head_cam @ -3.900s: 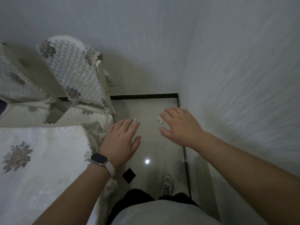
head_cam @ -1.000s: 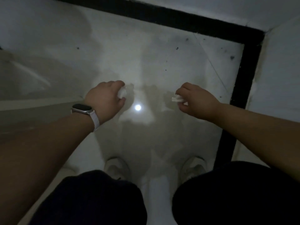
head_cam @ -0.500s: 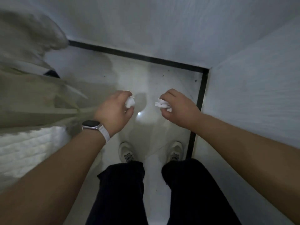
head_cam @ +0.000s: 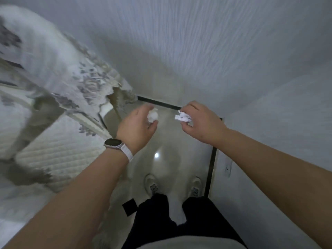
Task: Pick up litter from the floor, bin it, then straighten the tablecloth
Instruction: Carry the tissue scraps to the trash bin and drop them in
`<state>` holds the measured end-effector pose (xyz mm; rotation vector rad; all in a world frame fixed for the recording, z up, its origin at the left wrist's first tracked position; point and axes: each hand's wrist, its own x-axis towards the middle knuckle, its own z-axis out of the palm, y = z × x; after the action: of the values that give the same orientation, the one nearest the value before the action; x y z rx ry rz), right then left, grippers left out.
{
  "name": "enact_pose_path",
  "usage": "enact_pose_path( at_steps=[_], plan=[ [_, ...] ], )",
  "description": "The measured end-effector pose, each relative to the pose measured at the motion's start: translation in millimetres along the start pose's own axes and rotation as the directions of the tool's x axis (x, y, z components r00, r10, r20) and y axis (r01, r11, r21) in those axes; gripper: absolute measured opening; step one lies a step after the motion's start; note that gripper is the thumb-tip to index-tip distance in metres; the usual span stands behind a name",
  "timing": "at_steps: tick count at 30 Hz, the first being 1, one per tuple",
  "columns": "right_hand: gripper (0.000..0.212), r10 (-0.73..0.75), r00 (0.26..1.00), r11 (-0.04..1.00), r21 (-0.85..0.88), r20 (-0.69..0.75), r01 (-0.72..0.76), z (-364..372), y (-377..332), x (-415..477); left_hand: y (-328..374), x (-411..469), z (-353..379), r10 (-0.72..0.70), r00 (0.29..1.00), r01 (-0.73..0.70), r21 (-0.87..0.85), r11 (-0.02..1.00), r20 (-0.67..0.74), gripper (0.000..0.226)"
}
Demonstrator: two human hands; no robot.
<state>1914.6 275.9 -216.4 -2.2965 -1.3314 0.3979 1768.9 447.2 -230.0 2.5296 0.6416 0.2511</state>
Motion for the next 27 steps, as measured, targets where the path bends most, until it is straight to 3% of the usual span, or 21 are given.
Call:
enact_pose_path(
  at_steps=[7,11,21,27],
  plan=[
    [0.02,-0.096,0.987,0.994,-0.071,-0.13,0.087,-58,-93,14,29,-15,-101,0.192,0.973,-0.19,0.033,0.981,-0.127,0.036],
    [0.016,-0.147,0.974,0.988,-0.06,-0.17,0.139,-76,-130,21,30,-29,-144,0.222,0.955,-0.206,0.099,0.974,-0.198,0.035],
    [0.026,-0.35,0.932,0.937,-0.035,-0.095,0.348,-87,-189,56,-1,-62,-195,-0.03,0.941,0.077,0.126,0.989,-0.336,0.038],
    [0.028,-0.57,0.822,0.82,0.067,-0.009,0.569,-86,-220,98,-1,-81,-223,-0.241,0.858,0.332,0.132,0.934,-0.454,0.037]
  ],
)
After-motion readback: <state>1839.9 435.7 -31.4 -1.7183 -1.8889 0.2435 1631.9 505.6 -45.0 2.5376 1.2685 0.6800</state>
